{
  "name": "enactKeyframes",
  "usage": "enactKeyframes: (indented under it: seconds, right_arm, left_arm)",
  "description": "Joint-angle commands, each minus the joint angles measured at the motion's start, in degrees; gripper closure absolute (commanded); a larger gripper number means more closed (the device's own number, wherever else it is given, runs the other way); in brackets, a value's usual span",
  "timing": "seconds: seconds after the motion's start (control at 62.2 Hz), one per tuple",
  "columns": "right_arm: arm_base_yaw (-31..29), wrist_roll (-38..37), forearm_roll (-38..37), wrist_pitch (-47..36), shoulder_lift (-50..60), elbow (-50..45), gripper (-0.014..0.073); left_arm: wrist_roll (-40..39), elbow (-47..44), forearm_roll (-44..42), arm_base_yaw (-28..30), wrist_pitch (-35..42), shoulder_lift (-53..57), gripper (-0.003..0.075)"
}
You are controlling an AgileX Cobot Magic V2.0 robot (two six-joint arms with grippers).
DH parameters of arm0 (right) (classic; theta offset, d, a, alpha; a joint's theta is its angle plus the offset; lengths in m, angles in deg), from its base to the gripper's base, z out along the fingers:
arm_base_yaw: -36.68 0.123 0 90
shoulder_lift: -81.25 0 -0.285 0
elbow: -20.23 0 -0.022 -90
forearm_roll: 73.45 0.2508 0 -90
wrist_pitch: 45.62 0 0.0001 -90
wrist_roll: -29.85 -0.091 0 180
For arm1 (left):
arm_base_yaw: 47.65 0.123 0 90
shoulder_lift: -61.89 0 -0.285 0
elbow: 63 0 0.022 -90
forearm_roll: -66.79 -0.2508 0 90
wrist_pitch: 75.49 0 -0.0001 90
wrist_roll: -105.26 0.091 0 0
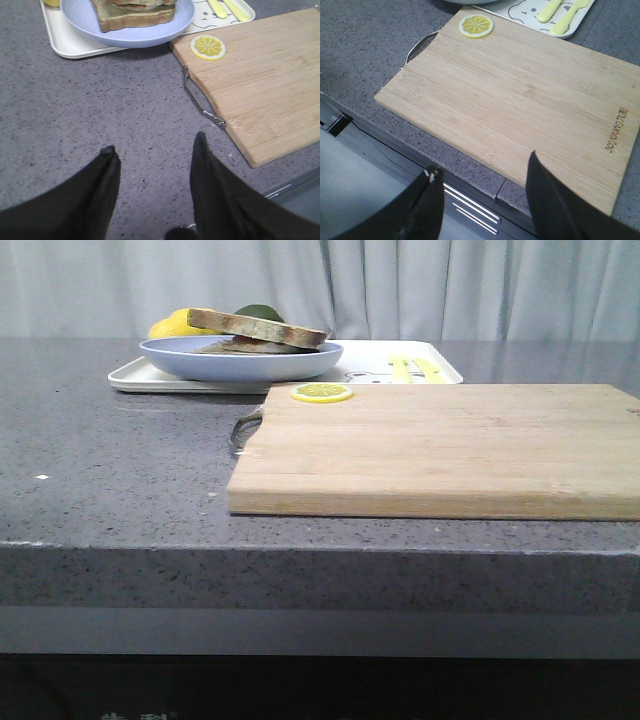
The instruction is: Place bread and move sandwich to tray
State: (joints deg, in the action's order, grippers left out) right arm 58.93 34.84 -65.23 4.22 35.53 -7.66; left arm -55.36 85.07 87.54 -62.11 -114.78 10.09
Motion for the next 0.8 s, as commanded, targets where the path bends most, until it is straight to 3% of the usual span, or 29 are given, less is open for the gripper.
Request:
enactKeyframes:
  seconds: [0.0, 0.402, 0.659, 0.788]
  right_arm:
    - [-0.4, 0.4, 0.0, -3.5, 0.2, 1.5, 0.0192]
    - [-0.4, 0.4, 0.4, -3.5, 0.2, 1.5, 0.0192]
    - [-0.4, 0.4, 0.4, -3.5, 0.2, 1.5, 0.0192]
    - [-0.4, 0.4, 0.4, -3.5, 0.2, 1.5, 0.0192]
  left_arm:
    - [-2.6, -0.8, -2.8, -0.3, 5.2, 4.6, 0.0392]
    - [-4.5, -2.7, -5.0, -0.3, 5.0, 10.4, 0.0463]
    - [-13.2, -2.7, -16.6, -0.3, 4.9, 10.4, 0.0463]
    - [-13.4, -2.7, -17.3, -0.3, 4.9, 10.4, 0.0464]
